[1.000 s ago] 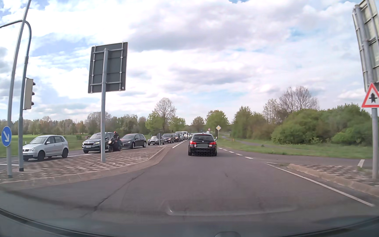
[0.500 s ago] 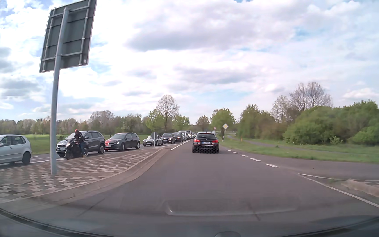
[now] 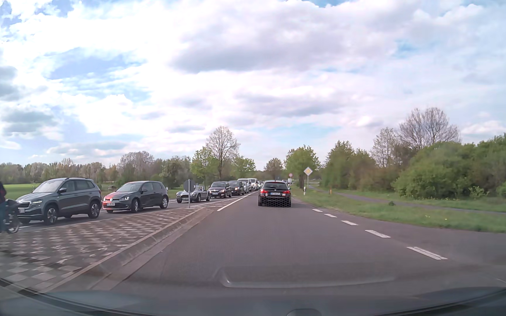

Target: Follow the waypoints while adhering to traffic rules and regulations

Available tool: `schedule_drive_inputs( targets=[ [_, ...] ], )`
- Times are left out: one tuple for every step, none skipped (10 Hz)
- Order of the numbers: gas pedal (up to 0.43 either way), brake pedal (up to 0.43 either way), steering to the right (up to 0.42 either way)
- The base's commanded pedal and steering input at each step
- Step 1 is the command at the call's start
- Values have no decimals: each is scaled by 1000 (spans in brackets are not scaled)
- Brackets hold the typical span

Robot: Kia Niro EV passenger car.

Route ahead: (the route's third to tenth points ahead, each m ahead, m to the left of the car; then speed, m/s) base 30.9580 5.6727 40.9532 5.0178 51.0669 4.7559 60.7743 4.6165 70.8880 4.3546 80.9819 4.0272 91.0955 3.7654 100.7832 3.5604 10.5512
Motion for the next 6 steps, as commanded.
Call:
schedule_drive_inputs(
  targets=[
    [189,0,-8],
    [189,0,-8],
    [189,0,-8],
    [189,0,-8],
    [189,0,-8],
    [209,0,-8]
  ],
)
